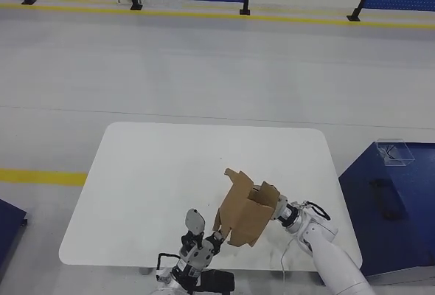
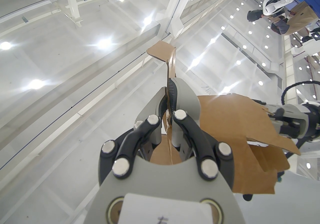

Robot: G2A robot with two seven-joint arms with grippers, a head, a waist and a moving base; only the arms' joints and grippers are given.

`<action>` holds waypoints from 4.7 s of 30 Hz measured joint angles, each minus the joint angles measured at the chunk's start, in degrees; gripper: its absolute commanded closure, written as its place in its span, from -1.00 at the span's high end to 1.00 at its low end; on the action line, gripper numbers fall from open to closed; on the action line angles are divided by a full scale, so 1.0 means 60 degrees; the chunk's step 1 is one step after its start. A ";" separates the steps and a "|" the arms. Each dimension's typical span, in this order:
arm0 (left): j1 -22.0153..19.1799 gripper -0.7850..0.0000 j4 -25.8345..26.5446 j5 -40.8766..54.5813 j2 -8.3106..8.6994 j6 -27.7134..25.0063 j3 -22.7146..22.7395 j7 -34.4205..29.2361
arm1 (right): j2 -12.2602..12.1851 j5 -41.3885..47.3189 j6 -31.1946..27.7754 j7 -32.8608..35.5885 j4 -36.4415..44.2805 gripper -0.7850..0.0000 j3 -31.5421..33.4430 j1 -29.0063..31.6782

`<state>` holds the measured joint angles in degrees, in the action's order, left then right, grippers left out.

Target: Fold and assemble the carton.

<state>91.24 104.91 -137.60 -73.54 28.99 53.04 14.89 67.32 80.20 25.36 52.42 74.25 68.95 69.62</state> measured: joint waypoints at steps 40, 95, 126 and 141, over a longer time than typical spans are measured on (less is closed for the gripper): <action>-0.0677 -1.00 0.0689 0.7174 -0.0286 -0.3924 0.0759 -0.1336 | -0.0368 -0.2511 -0.2566 0.1121 -0.1027 1.00 0.2129 -0.1493; -0.3609 -1.00 -0.3301 2.8705 -0.0541 -0.2809 0.2318 -1.1713 | -0.1228 -0.4716 -0.2529 0.5930 -0.0019 1.00 0.1932 -0.1170; -0.4654 -1.00 -0.4746 3.1519 -0.0671 -0.0707 0.1701 -1.2041 | -0.1678 -0.3335 -0.2448 0.5930 -0.0408 1.00 0.1614 -0.1092; -0.4986 -1.00 -0.4811 3.0094 -0.0618 -0.1920 0.0931 -1.2613 | -0.1644 -0.2571 -0.1478 0.5169 -0.0396 1.00 0.1571 -0.1240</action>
<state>61.32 76.05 42.97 -77.25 17.47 58.63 -60.79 57.46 64.78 16.50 83.44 71.88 78.38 62.18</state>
